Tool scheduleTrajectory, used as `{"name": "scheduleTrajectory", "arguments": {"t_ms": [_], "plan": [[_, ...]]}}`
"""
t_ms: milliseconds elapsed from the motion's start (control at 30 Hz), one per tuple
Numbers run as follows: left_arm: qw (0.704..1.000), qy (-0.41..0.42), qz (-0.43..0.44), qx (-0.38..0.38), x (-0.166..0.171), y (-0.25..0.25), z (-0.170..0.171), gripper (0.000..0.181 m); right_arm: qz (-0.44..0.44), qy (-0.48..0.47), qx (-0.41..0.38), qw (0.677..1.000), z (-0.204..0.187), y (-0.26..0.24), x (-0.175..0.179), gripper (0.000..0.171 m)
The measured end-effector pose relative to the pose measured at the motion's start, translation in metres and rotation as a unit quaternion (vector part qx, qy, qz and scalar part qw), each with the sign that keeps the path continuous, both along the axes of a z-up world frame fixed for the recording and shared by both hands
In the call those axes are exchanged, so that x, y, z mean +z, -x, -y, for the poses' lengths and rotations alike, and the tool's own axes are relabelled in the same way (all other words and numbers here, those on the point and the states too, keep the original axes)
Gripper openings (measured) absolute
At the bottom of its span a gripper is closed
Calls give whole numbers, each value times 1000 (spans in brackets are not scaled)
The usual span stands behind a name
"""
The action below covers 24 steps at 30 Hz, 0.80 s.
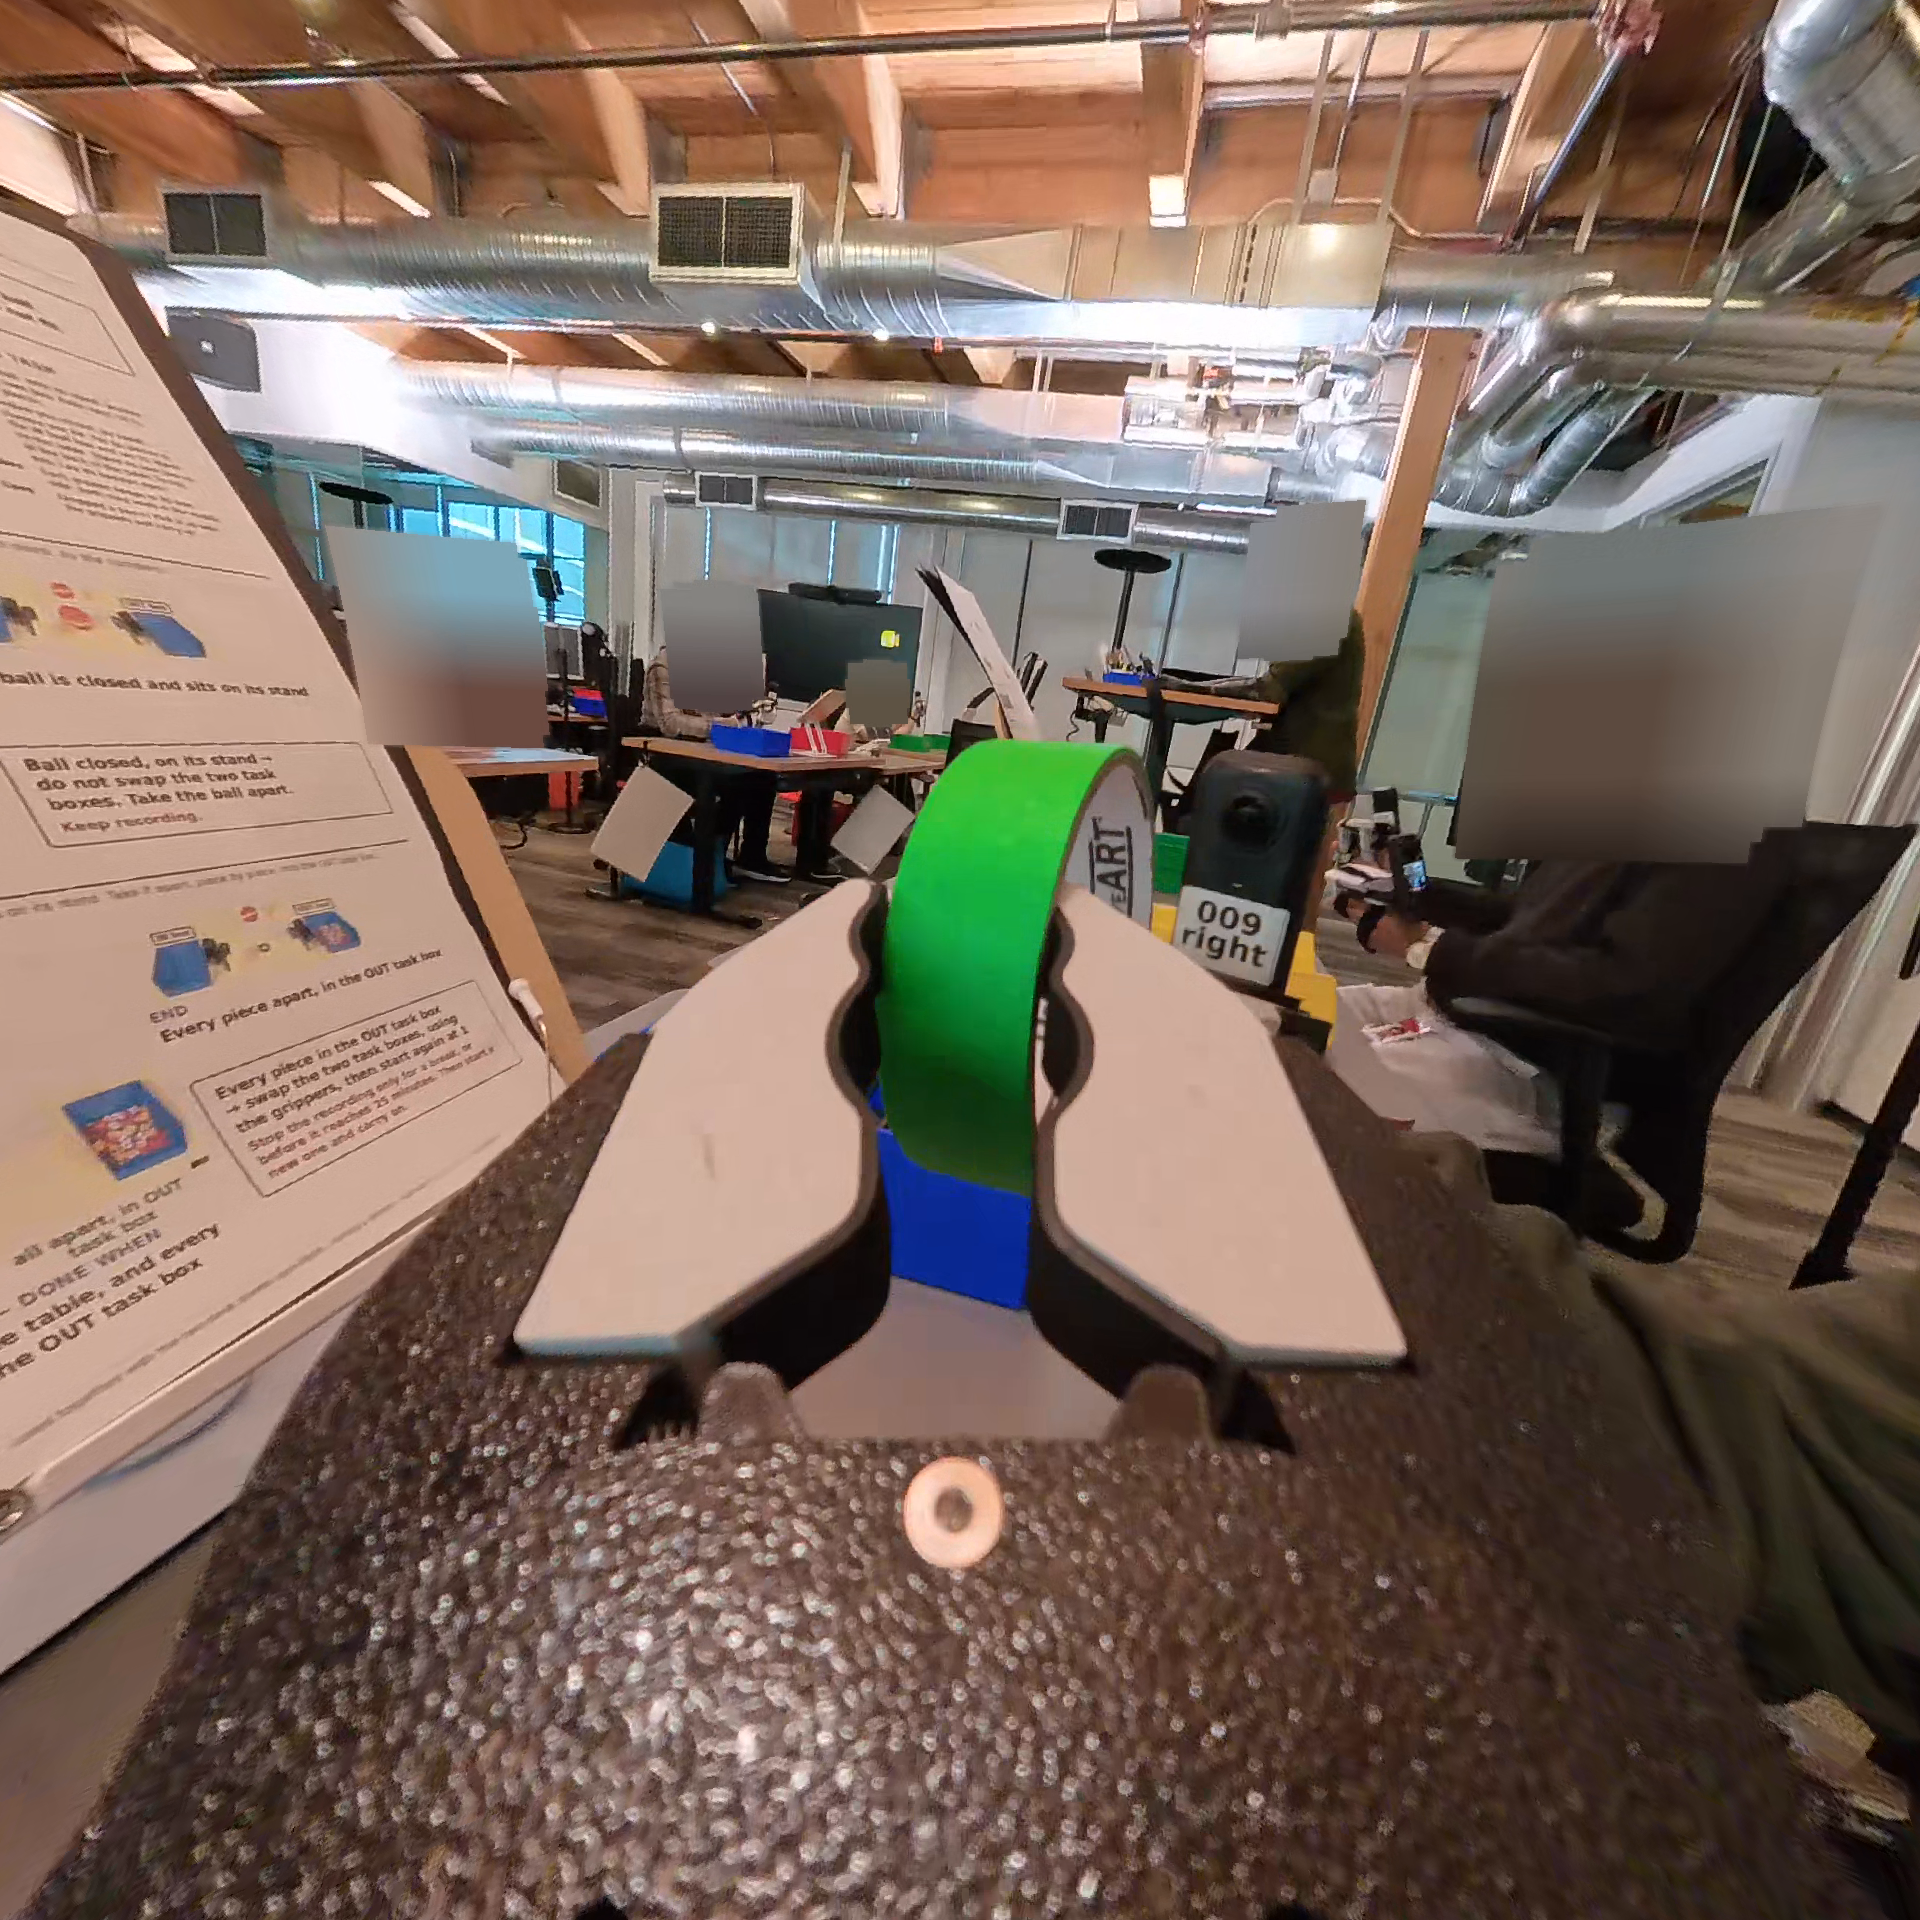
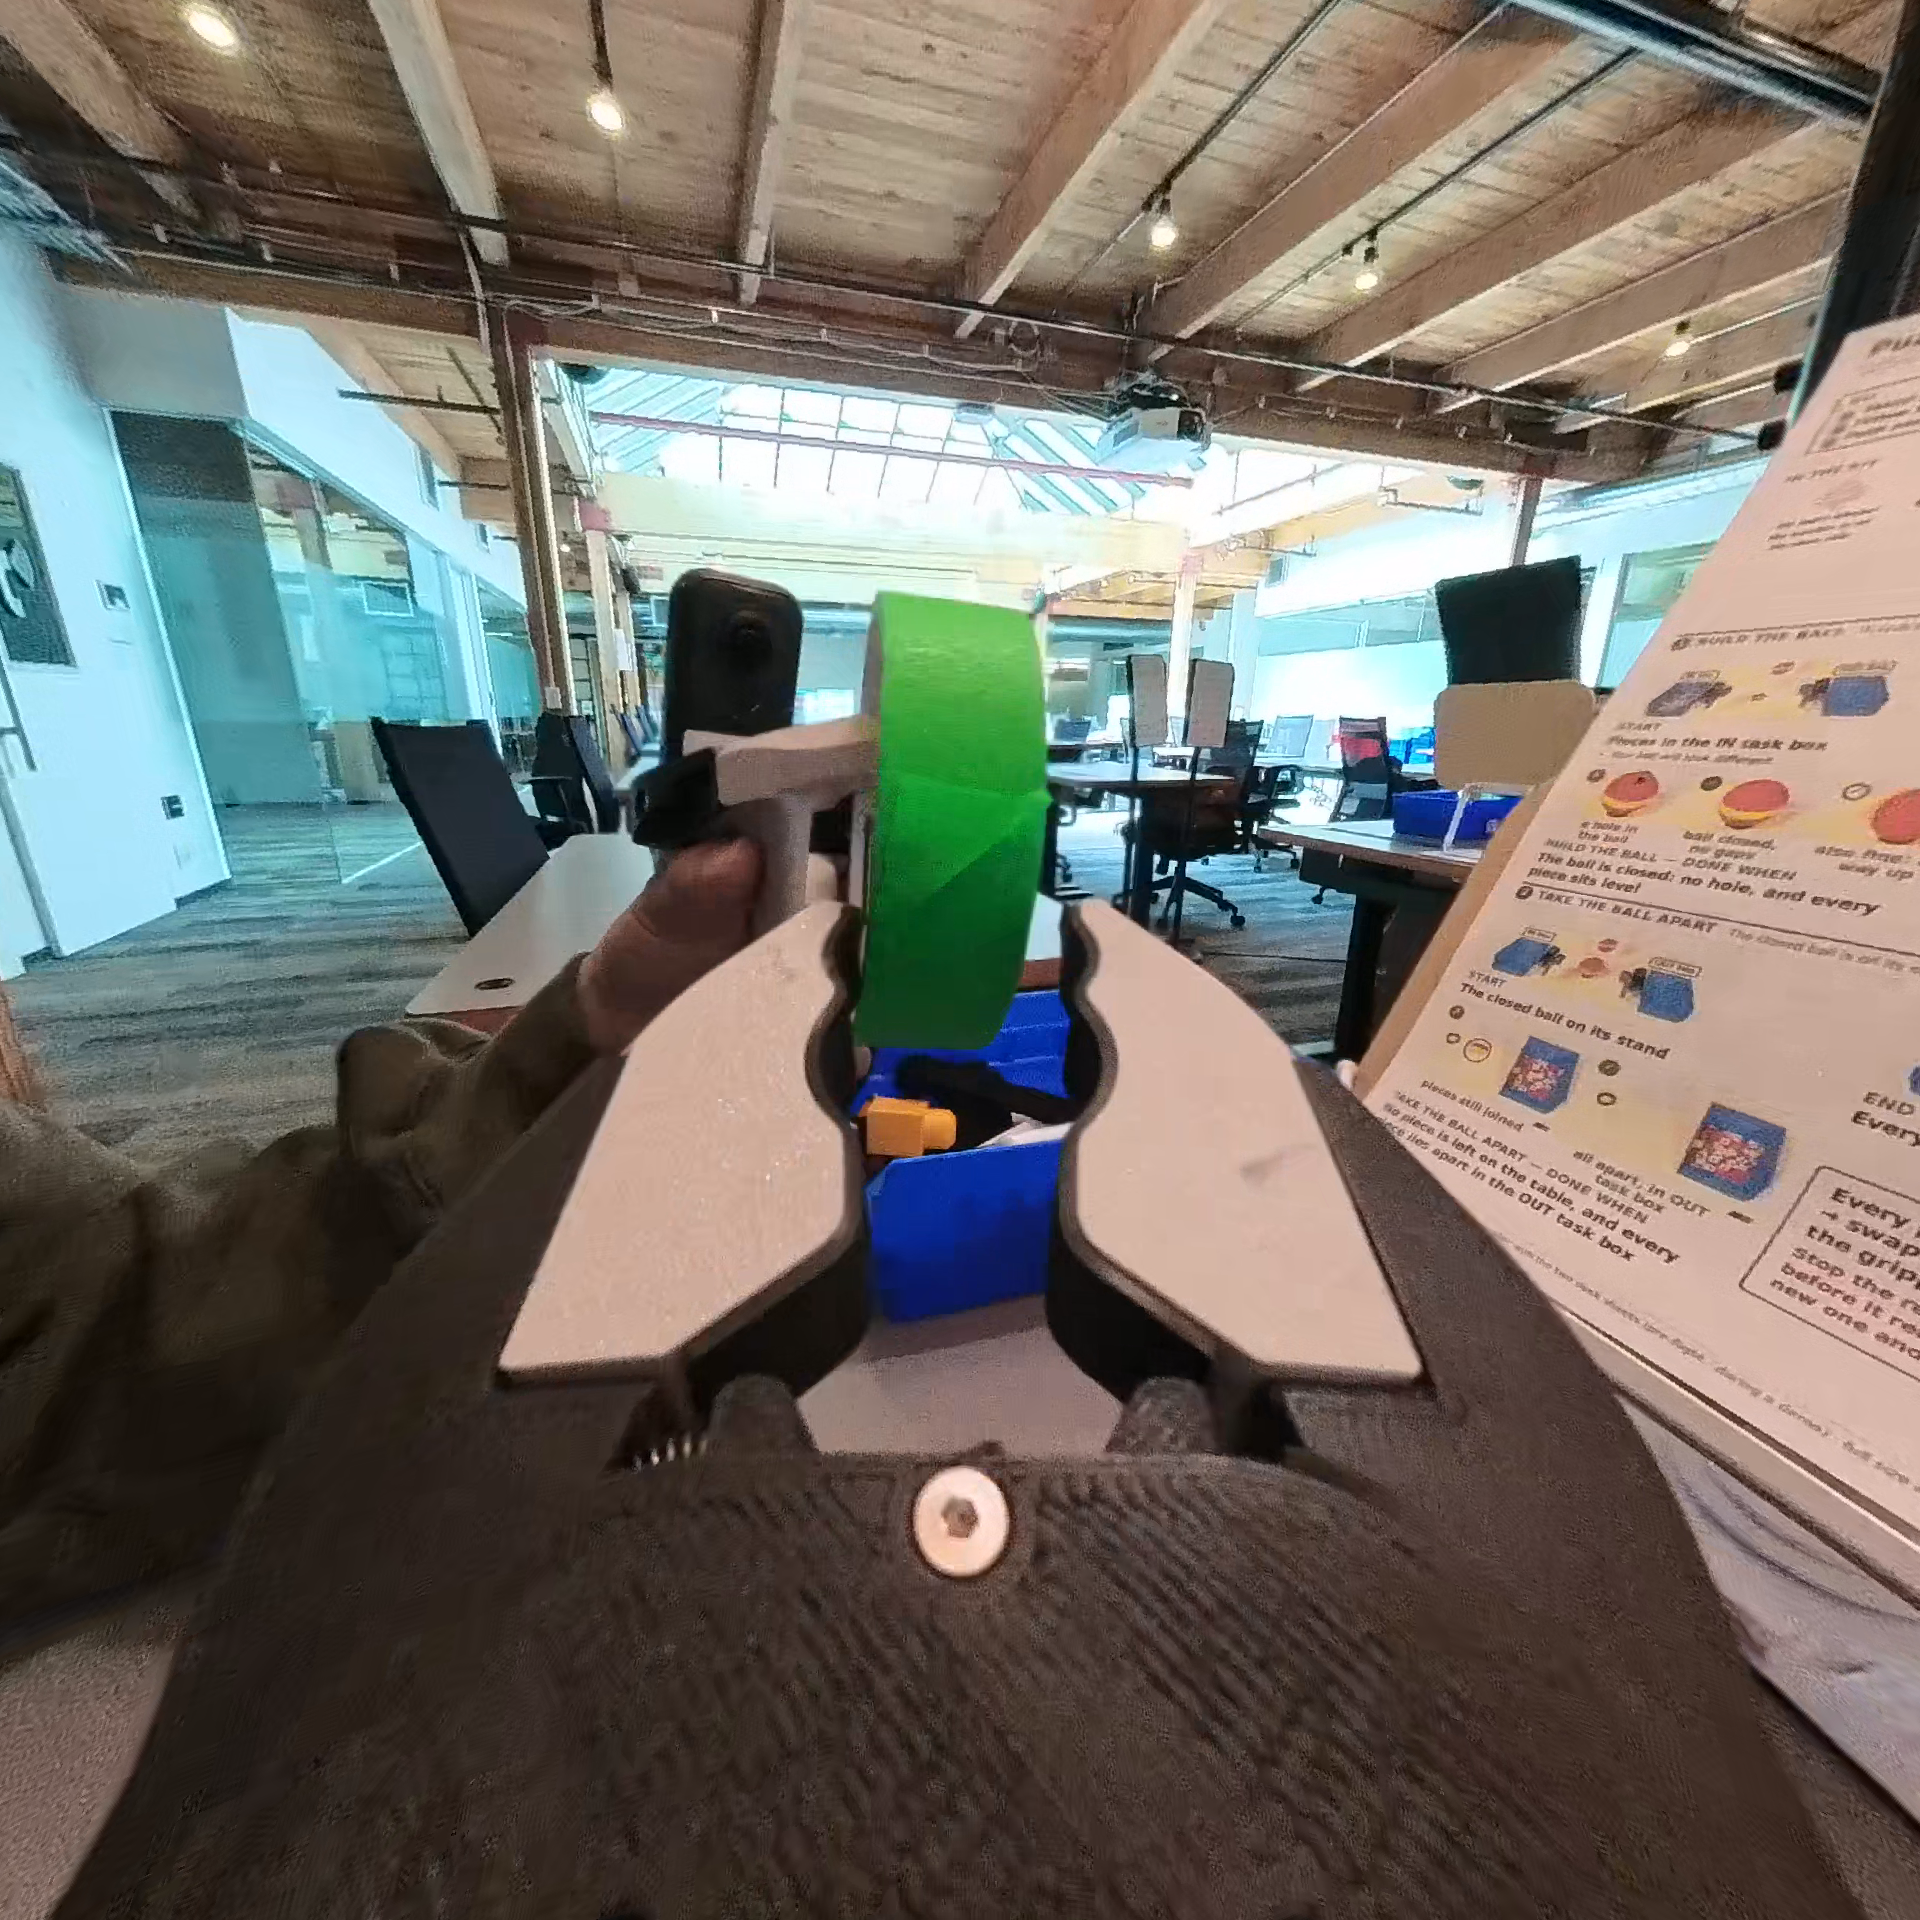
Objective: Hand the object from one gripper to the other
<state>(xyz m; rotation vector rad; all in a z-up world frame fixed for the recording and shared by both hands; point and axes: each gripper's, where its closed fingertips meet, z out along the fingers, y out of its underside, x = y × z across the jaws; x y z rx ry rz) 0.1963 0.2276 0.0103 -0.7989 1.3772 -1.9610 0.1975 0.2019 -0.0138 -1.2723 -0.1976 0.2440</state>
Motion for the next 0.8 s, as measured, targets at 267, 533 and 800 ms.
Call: {"name": "scheduleTrajectory", "arguments": {"t_ms": [267,533,800], "plan": [[999,-19,-42,-27,-10,3,7,50,218,-19,-103,970,8,-7,1,29],[948,124,-219,-194,-38,7,0,79,627,-27,-287,724,19,-18,-13,29],[935,124,-277,-181,-64,-1,-13,54,744,6,-259,616,-7,10,-35,29]]}}
